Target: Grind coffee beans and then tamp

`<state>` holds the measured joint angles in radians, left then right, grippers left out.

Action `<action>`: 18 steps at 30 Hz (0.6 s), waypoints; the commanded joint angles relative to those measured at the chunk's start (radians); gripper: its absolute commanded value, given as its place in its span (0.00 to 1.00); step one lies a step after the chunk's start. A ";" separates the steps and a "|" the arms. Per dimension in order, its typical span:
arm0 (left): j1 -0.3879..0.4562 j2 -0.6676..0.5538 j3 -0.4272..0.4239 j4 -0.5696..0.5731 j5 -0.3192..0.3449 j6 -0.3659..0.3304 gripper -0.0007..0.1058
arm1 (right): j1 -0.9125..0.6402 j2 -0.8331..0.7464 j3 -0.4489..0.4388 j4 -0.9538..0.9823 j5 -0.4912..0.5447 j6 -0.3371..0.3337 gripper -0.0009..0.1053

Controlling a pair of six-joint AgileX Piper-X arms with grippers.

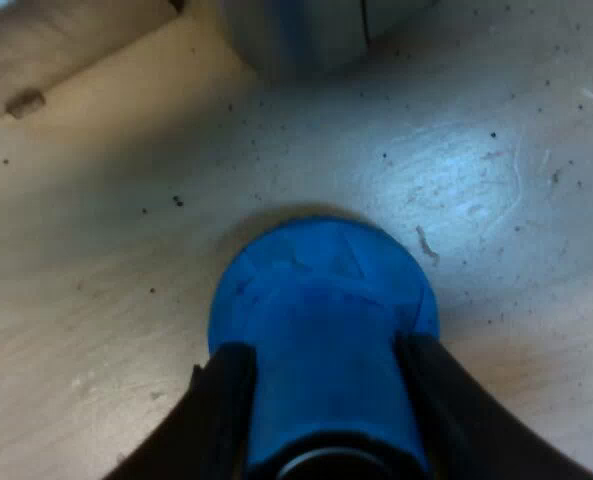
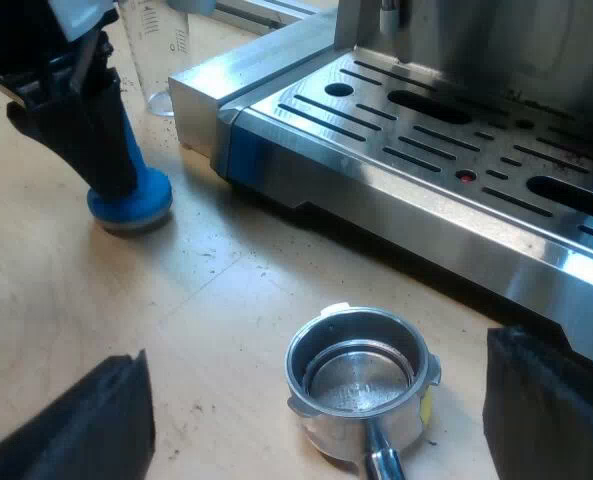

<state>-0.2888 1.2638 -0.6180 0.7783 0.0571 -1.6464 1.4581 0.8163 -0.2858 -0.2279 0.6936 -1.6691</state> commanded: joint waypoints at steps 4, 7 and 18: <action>0.001 -0.001 -0.002 -0.013 0.009 -0.009 0.61 | 0.000 0.002 -0.009 -0.008 0.003 -0.012 0.67; 0.001 -0.001 -0.002 -0.011 0.009 -0.009 0.71 | 0.000 0.002 -0.009 -0.008 0.003 -0.012 0.67; 0.001 -0.061 -0.086 0.093 0.022 -0.009 0.72 | 0.000 0.002 -0.016 -0.008 -0.027 0.021 0.67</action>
<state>-0.2888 1.2284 -0.6901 0.8651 0.0742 -1.6464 1.4581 0.8163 -0.2878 -0.2279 0.6790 -1.6523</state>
